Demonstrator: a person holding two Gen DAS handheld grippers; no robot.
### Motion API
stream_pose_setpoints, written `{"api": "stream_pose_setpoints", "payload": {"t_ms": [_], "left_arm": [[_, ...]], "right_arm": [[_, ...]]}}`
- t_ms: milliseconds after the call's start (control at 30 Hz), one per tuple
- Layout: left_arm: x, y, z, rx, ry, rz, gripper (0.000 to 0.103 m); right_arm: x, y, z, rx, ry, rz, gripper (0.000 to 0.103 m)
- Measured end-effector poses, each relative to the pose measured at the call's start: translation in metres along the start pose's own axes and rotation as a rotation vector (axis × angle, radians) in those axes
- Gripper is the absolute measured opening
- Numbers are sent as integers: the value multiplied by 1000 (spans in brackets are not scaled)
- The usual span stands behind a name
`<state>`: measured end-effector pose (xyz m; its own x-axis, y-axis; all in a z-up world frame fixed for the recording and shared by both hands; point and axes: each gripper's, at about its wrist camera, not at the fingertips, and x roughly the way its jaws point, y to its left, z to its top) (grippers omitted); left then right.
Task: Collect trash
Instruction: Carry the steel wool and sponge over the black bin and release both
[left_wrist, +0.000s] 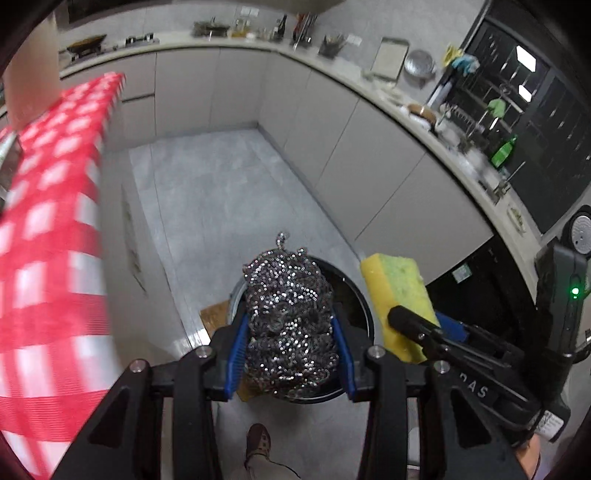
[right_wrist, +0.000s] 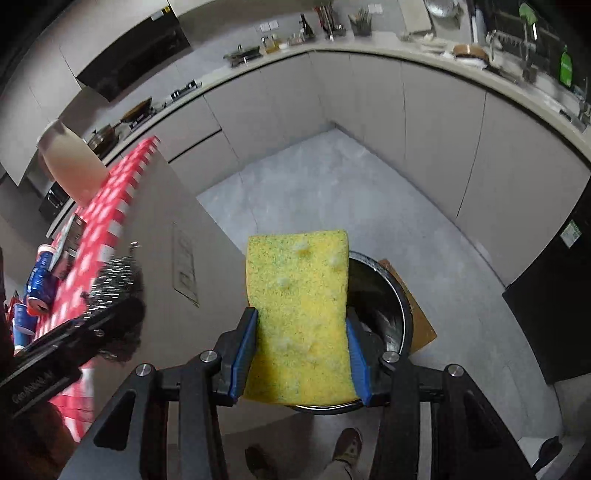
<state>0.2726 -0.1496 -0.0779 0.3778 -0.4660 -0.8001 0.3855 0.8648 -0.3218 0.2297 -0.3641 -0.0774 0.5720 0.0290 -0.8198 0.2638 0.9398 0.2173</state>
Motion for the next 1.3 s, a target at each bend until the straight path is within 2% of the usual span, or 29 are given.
{"api": "stream_pose_setpoints", "payload": {"t_ms": [233,300,333,367,433,500,600,900,1033,1300], "left_arm": [[45,-8,-1,-34,66,42,47],[52,-10,-1,-43,76,41,53],[57,-11,0,-48,91,40,61],[61,-13,2,-60,100,46,67],[64,-11,5,-93,117,60,77],[60,-7,7,-124,115,65,78],[38,-6,14,-142,52,59,78],[-38,-11,26,-68,-68,96,78],[-74,8,25,-67,-117,114,78],[-130,61,9,-109,-159,135,78]], "right_arm": [[43,-32,9,-5,72,24,54],[52,-38,11,-10,87,28,60],[56,-41,13,-11,95,25,64],[59,-44,14,-8,98,20,72],[61,-50,17,10,92,18,74],[58,-56,21,27,81,13,74],[43,-58,26,40,36,8,74],[-12,-18,38,15,-79,22,74],[-32,16,34,-18,-114,38,74],[-52,97,17,-61,-128,87,75]]}}
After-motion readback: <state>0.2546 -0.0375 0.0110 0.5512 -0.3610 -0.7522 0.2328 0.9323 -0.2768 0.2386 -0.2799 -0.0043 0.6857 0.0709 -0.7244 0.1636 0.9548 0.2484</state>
